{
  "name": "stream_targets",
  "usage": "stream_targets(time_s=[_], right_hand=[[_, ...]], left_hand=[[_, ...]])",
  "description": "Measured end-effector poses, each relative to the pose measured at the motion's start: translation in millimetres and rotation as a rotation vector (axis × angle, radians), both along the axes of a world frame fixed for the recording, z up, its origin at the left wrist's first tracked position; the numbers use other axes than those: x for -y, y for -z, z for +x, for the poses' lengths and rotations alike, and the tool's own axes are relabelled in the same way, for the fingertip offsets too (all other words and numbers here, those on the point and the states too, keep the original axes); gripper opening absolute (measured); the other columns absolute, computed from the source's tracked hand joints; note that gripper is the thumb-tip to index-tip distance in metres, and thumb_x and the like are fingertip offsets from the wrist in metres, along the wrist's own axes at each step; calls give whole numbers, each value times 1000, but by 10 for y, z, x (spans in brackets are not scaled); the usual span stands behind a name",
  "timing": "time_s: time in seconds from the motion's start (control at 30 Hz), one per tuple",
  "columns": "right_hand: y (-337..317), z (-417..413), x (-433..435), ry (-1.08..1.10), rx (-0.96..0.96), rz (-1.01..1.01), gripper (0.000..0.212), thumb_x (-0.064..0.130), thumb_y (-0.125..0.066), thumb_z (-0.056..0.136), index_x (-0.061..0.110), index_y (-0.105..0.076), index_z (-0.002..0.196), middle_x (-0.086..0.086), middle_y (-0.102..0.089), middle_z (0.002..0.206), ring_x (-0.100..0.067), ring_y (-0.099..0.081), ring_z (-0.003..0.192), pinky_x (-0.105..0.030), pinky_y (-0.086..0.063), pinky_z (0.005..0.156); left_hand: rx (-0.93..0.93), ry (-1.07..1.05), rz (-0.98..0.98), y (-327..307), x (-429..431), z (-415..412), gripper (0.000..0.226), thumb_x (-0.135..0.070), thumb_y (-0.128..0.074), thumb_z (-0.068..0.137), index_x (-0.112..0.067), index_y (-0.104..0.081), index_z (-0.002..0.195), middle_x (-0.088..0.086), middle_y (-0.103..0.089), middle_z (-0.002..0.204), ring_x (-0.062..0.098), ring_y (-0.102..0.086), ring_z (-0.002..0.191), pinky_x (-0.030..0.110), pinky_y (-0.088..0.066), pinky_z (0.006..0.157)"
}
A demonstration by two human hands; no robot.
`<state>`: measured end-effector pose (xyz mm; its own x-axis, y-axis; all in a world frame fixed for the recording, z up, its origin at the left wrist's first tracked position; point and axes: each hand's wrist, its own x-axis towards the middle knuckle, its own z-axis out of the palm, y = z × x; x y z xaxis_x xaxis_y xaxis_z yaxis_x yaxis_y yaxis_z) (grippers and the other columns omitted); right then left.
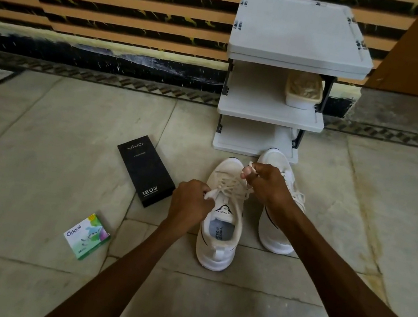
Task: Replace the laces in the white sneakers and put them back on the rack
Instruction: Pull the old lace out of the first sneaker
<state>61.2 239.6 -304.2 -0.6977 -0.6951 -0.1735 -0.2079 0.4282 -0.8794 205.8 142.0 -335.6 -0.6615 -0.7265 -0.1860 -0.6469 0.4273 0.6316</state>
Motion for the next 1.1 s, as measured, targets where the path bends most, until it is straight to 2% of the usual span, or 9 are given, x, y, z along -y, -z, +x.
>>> stream_targets(time_s=[0.1,0.2,0.33,0.43,0.53,0.63,0.8,0.93,1.1], right_hand=[[-26,15,1,-20,-57,-11,30,23,-52,98,14,-66,73,7,-57,66,-6,-53,66,-22,-41,63],[-29,8,-5,-17,-239,84,22,33,-56,83,23,-63,64,-4,-61,80,-21,-60,78,-38,-51,66],[-110,31,-70,-57,-521,283,13,26,-62,87,22,-73,94,-8,-53,112,-31,-47,105,-42,-44,84],[-144,44,-147,-54,-630,284,19,21,-60,90,15,-73,103,-8,-50,108,-28,-46,101,-35,-39,81],[-134,94,-211,-29,-629,206,13,13,-63,86,7,-70,95,1,-42,87,-15,-44,79,-20,-35,72],[-95,129,-233,-13,-644,217,8,8,-61,84,6,-68,82,-6,-44,90,-25,-51,83,-29,-36,65],[-105,86,-223,-165,-648,380,19,17,-55,91,7,-70,86,-8,-46,85,-33,-54,90,-32,-38,70],[-143,56,-239,-195,-647,522,23,24,-58,90,15,-71,107,-16,-52,114,-36,-53,107,-36,-44,87],[-252,86,-206,19,-750,456,23,19,-58,91,7,-68,106,-19,-50,120,-34,-55,102,-35,-48,78]], left_hand=[[5,-1,3,-16,-2,-8,30,-22,-68,84,-19,-71,113,1,-73,100,19,-68,92,31,-56,80],[13,-23,14,-23,-28,-11,18,-20,-67,86,-20,-74,102,-1,-73,88,15,-67,80,29,-56,68],[29,-113,31,-35,-42,-44,33,-21,-70,85,-16,-68,117,3,-71,107,18,-66,92,25,-51,70],[40,-115,58,-47,-52,-56,27,-21,-71,84,-15,-72,110,4,-72,98,15,-64,79,20,-46,57],[37,-128,73,-46,-54,-56,20,-21,-71,84,-17,-75,103,3,-73,90,13,-61,71,21,-41,53],[41,-141,50,-45,-89,-51,16,-21,-70,83,-18,-75,99,2,-73,85,14,-63,71,21,-41,52],[14,-179,17,-19,-133,-41,12,-21,-69,84,-20,-76,94,0,-73,83,15,-65,71,21,-44,51],[-33,-200,-15,-29,-192,-46,19,-17,-68,85,-24,-76,100,-5,-74,88,13,-65,75,19,-44,53],[-27,-182,-15,-45,-188,-50,17,-16,-68,85,-23,-75,98,-3,-73,90,12,-62,73,19,-40,53]])
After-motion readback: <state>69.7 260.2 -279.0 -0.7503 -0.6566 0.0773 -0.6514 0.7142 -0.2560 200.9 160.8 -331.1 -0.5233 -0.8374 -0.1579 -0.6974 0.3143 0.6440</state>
